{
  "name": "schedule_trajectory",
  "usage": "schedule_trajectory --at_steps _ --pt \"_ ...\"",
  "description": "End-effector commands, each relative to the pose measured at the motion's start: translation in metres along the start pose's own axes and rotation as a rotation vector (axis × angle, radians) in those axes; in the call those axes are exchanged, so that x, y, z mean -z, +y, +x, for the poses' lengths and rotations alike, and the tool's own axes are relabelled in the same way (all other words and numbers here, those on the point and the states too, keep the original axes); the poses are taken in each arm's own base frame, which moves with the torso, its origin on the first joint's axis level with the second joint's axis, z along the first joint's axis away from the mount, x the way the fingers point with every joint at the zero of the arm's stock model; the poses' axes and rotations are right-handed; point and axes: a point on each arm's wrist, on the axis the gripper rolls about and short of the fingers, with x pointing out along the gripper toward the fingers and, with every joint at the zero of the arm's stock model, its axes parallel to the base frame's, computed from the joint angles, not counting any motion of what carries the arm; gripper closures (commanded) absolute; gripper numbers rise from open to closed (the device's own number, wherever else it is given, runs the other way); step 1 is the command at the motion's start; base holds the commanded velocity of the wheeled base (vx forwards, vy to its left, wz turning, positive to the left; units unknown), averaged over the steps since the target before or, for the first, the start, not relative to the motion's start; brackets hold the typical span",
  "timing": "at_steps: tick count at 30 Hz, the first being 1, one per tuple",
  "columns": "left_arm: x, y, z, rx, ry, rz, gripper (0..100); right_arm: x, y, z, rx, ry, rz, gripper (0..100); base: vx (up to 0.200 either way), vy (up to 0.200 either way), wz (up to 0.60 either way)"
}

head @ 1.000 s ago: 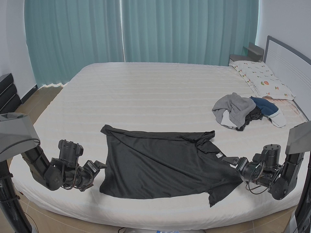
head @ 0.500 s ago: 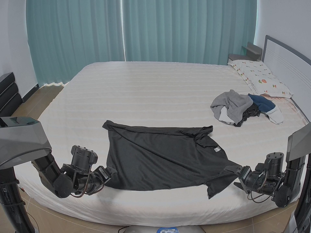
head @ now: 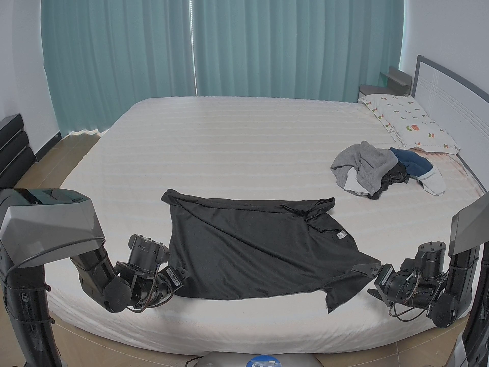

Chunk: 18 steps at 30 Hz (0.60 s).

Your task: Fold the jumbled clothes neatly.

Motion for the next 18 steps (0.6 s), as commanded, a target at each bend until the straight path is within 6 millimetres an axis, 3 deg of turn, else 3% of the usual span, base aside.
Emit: schedule_trajectory --at_steps 1,2,7,11,18 --pt "0.000 0.000 0.006 -0.006 0.003 -0.002 0 0.000 0.000 0.001 -0.001 -0.006 -0.004 0 0.000 0.000 0.00" --pt "0.000 0.000 0.006 -0.006 0.003 -0.002 100 0.000 0.000 0.001 0.002 -0.010 -0.004 0 0.000 0.000 0.00" --pt "0.000 0.003 0.003 -0.014 0.001 -0.022 100 0.001 -0.001 0.001 0.018 -0.022 -0.018 0 0.000 0.000 0.00" --pt "0.008 0.019 -0.005 -0.064 0.024 -0.040 100 0.005 -0.004 0.003 0.055 -0.026 -0.036 0 0.000 0.000 0.00" --pt "0.000 0.035 -0.018 0.001 -0.047 -0.124 100 0.003 -0.009 0.005 0.111 -0.077 -0.090 0 0.000 0.000 0.00"
